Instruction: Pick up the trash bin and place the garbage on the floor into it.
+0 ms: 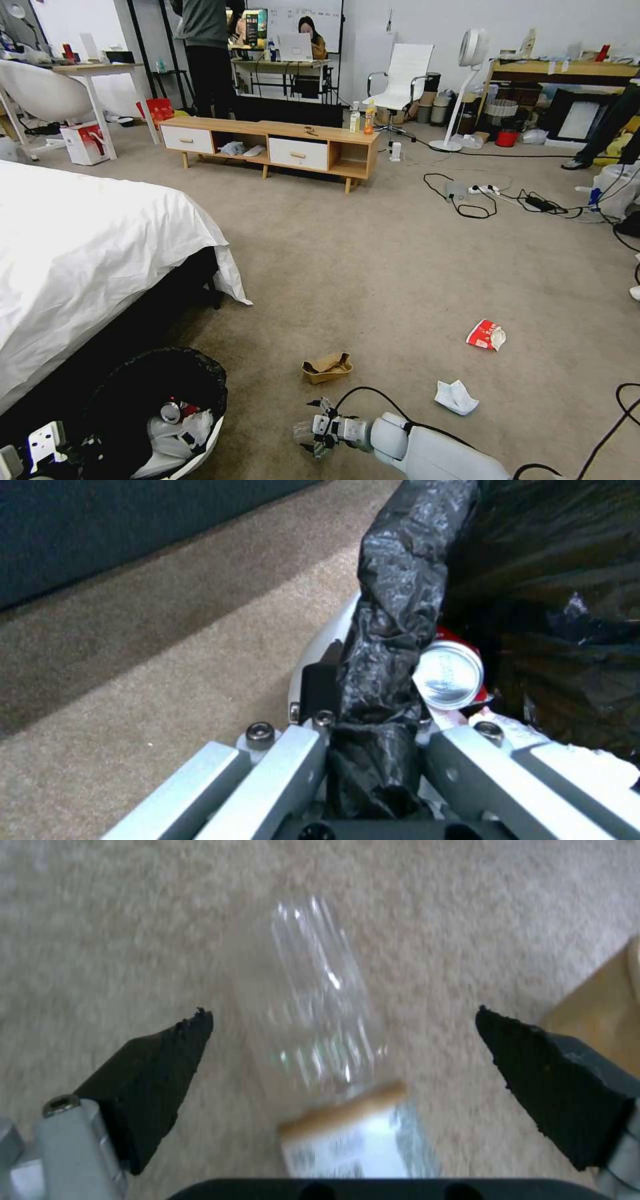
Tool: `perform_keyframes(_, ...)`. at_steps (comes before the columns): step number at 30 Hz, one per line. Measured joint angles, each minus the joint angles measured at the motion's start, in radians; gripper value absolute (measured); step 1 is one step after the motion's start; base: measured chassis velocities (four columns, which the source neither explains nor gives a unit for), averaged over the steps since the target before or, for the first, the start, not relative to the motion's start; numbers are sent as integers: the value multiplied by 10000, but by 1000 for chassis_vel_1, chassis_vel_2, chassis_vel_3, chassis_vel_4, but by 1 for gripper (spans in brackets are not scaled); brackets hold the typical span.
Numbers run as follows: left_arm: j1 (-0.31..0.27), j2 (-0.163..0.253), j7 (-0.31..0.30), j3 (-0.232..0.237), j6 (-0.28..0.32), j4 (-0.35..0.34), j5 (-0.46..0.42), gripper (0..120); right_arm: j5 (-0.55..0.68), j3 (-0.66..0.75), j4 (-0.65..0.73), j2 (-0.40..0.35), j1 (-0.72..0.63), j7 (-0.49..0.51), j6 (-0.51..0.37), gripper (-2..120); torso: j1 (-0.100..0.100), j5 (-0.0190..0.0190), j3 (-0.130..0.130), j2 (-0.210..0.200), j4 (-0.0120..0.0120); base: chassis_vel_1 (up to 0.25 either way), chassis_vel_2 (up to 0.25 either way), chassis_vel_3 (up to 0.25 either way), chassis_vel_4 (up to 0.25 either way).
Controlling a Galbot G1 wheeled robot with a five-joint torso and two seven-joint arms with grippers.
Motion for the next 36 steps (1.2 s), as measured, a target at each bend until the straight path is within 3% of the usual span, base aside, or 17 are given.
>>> perform_keyframes(10,-33,32,0,9,0,30,-10,1,-61,110,-191,-142,-119,-10,144,99,0,-1,0,0,0,0,0,0,0)
perform_keyframes(12,-41,37,0,17,0,36,-18,1,-166,227,-667,141,-119,-56,376,93,0,0,0,0,0,0,0,0,0)
perform_keyframes(19,-26,41,0,30,0,79,-19,1,-311,457,-1363,545,-93,-178,659,90,0,-1,0,0,1,0,0,0,0)
perform_keyframes(26,-68,11,0,53,0,93,-13,1,-296,513,-1667,736,-43,-313,688,68,0,-2,-1,1,-1,0,0,0,0)
perform_keyframes(30,-52,11,0,48,0,93,-12,1,-282,529,-1685,744,-75,-327,694,62,0,0,-1,3,2,0,0,0,0)
perform_keyframes(36,-44,-43,-3,56,0,83,13,1,-262,554,-1661,741,-126,-346,737,42,0,1,-1,3,3,0,0,0,0)
